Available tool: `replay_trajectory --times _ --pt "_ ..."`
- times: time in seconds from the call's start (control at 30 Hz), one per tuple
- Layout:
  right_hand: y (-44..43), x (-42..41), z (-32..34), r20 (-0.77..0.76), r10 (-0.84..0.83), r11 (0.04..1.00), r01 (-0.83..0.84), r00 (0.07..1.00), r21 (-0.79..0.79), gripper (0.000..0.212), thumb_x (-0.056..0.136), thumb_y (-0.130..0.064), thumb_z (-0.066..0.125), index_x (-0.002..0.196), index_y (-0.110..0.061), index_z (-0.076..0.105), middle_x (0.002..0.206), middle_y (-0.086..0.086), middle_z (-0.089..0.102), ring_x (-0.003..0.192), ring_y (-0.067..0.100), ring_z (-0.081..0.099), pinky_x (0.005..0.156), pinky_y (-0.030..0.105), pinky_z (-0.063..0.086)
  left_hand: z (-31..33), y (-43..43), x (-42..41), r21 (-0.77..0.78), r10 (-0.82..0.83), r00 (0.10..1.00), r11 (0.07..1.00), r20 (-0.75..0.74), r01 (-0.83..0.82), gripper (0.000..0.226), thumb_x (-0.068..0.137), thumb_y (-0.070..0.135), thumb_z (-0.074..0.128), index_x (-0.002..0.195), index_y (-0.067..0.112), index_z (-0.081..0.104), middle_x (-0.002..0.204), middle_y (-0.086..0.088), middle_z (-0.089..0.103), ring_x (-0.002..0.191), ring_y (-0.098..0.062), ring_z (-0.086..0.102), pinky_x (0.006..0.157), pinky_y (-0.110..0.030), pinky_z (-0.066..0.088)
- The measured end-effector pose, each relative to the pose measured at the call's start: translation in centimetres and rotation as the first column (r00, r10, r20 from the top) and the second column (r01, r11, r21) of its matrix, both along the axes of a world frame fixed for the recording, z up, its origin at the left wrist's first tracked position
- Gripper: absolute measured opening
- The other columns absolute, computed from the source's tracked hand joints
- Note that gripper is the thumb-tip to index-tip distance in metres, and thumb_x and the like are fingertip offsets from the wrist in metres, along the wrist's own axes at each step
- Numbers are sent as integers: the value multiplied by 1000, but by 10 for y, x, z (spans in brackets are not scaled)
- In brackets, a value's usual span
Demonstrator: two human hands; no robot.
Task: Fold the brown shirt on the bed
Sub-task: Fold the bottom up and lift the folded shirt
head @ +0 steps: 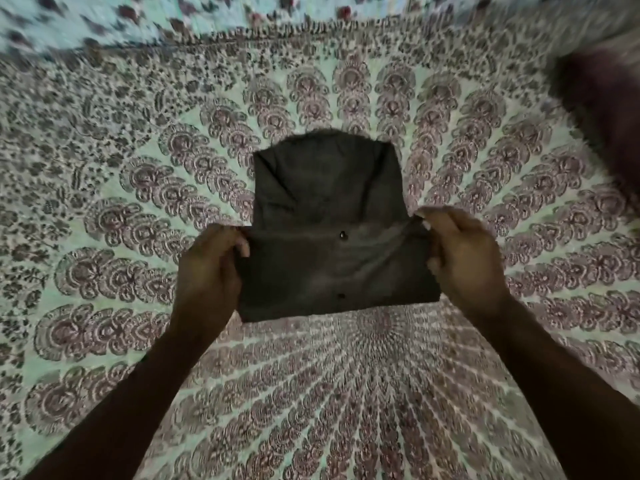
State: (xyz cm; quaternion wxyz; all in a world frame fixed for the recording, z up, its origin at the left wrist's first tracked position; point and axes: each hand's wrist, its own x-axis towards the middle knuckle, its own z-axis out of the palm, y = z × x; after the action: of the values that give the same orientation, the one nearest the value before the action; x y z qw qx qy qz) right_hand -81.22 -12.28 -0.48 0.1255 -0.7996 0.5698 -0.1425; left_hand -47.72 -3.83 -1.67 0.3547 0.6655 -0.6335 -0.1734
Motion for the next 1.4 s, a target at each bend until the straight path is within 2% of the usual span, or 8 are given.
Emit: replay_trajectory --times 0.1,0.4,0.53,0.67,0.9,1.23,1.33,1.4 --pt "-59 18 -2 -47 27 998 -30 999 -59 69 65 8 68 131 -7 61 116 21 68 96 44 67 81 49 58 -1 -50 11 22 38 999 999 30 -38 39 73 -12 39 94 4 68 100 -11 63 90 -22 58 75 -30 42" --pt "-206 61 -52 -3 -25 1000 25 1000 -1 24 95 -14 54 114 -20 69 103 18 74 97 41 70 83 47 58 -46 -167 30 198 81 986 974 145 -109 22 98 2 48 116 1 61 123 -23 56 109 -33 59 89 -23 35" --pt "-234 72 -71 -113 -93 996 94 989 -1 22 98 -18 58 118 -20 67 115 17 71 116 39 62 103 52 47 -63 -186 32 345 25 988 936 150 -76 52 97 10 60 146 0 45 148 -24 39 132 -39 48 109 -37 38" --pt "-202 85 -79 -84 -187 978 178 979 -108 36 99 -24 54 134 -15 60 144 14 52 140 37 40 111 56 30 -71 -157 6 383 9 933 910 359 -156 80 99 42 59 163 17 18 171 -14 2 154 -46 7 119 -67 16" --pt "-94 86 -120 -237 297 954 -276 925 116 66 100 -70 32 161 -44 24 174 5 7 159 35 9 117 63 26 -108 -113 -31 328 -203 804 945 559 10 71 95 72 35 160 44 24 174 3 1 159 -36 6 122 -61 18" --pt "-156 57 -135 -248 65 979 -14 967 203 75 89 -89 21 155 -62 1 174 -9 -6 160 30 0 123 65 12 -121 -132 -31 416 -187 883 909 430 -10 73 88 81 37 155 59 18 173 14 -4 159 -37 2 119 -69 19" --pt "-151 69 -124 -316 14 981 49 949 190 74 95 -80 30 160 -50 14 174 6 7 158 38 12 120 66 15 -107 -130 -32 374 74 956 909 285 -183 73 93 65 56 157 48 26 172 3 9 155 -40 14 116 -67 23" --pt "-141 82 -110 -352 -63 991 100 934 88 67 99 -61 48 153 -22 44 161 23 33 145 46 35 113 65 29 -95 -123 -32 388 393 890 802 232 -455 77 92 56 63 156 25 32 162 -14 29 145 -44 30 111 -63 33"
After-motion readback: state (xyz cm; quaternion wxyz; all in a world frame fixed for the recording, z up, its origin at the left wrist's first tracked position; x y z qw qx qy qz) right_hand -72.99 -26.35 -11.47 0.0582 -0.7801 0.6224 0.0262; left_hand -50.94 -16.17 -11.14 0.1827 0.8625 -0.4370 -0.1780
